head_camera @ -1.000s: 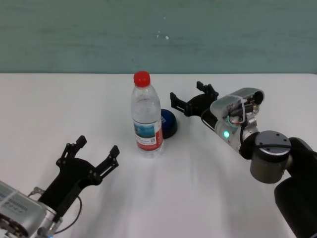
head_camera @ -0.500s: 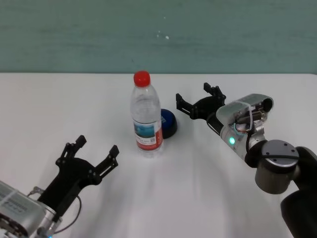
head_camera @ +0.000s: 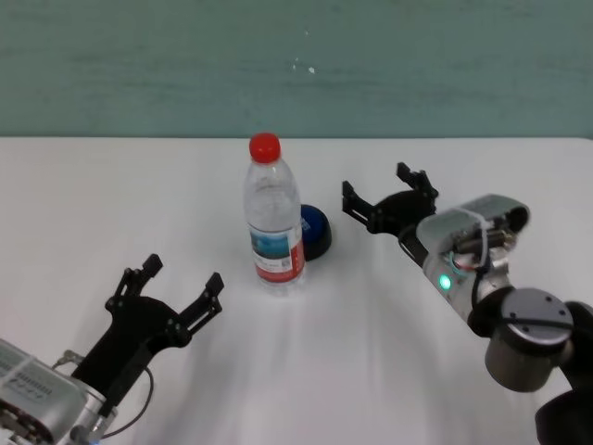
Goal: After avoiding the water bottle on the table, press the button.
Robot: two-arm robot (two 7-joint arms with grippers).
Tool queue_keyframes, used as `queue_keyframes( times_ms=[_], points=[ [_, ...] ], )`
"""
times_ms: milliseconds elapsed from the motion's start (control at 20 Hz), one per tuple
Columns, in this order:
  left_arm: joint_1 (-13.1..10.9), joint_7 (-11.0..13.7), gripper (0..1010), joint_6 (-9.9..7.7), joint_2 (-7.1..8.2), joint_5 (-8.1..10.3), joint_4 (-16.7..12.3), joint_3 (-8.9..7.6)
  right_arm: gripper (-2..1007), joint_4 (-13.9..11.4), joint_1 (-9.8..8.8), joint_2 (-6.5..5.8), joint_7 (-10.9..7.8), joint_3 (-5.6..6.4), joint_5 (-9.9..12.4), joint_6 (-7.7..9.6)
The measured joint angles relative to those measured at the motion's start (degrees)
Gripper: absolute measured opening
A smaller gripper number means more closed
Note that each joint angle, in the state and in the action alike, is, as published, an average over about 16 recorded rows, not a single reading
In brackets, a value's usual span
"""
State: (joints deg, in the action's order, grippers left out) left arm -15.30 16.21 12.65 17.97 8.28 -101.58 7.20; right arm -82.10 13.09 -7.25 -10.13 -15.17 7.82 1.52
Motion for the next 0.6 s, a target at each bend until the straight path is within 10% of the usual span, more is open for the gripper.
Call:
queue_keyframes(
  times_ms=[600],
  points=[
    [0.00, 0.00, 1010, 0.00, 0.00, 0.00, 0.00, 0.00, 1004, -6.08, -6.05, 1.20, 2.86, 1.37, -2.62, -0.91]
  ],
)
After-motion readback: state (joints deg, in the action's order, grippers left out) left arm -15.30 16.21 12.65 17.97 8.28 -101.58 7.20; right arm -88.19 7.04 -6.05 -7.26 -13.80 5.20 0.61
